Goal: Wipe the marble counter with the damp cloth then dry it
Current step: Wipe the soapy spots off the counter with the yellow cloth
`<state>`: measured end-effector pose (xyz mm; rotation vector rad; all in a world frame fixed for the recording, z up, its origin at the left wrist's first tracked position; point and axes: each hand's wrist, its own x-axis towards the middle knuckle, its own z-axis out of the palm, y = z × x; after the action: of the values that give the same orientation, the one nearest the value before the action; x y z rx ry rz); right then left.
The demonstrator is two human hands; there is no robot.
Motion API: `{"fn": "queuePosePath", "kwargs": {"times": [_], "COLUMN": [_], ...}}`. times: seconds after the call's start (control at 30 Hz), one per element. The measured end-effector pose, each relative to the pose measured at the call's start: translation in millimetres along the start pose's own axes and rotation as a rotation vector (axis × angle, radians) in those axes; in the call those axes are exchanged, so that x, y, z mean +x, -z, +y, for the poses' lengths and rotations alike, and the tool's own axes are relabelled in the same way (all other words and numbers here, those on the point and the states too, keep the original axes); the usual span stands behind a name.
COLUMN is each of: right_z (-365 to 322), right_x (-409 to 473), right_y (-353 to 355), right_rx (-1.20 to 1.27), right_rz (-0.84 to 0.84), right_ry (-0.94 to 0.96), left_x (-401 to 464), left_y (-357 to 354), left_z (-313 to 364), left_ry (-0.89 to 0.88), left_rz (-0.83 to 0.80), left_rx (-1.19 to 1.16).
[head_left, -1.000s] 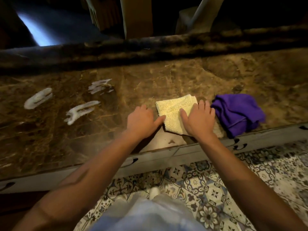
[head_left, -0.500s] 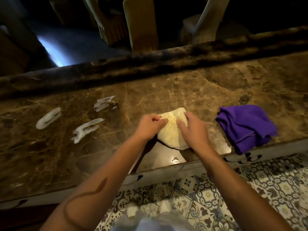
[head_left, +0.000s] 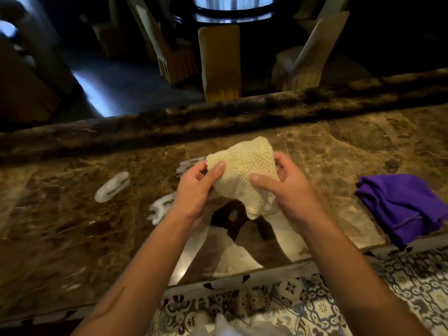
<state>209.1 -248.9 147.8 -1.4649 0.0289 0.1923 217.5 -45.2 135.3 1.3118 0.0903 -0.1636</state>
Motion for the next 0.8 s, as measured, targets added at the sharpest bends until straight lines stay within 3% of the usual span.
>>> {"fn": "queuePosePath", "kwargs": {"times": [0.13, 0.3, 0.53, 0.7, 0.8], "right_z": [26.8, 52.6, 72.8, 79.7, 77.0], "right_x": [-1.0, -10.2, -11.9, -8.3, -1.8], "right_y": [-43.5, -94.6, -139.2, -154.8, -151.4], "right_rx": [0.101, 0.268, 0.314, 0.369, 0.325], "right_rz": [-0.172, -0.192, -0.245, -0.455, -0.486], "right_ry": [-0.241, -0.300, -0.424, -0.537, -0.523], "left_x": [-30.0, -69.2, -95.9, -99.7, -98.3], "left_y": [45.1, 93.6, 138.1, 136.7, 134.5], "left_z": [13.2, 8.3, -4.6, -5.7, -8.7], "left_ry": [-0.083, -0.043, -0.084, -0.112, -0.108], "left_rz": [0.059, 0.113, 0.187, 0.238, 0.329], "left_rx": [0.003, -0.046, -0.305, -0.351, -0.310]}}
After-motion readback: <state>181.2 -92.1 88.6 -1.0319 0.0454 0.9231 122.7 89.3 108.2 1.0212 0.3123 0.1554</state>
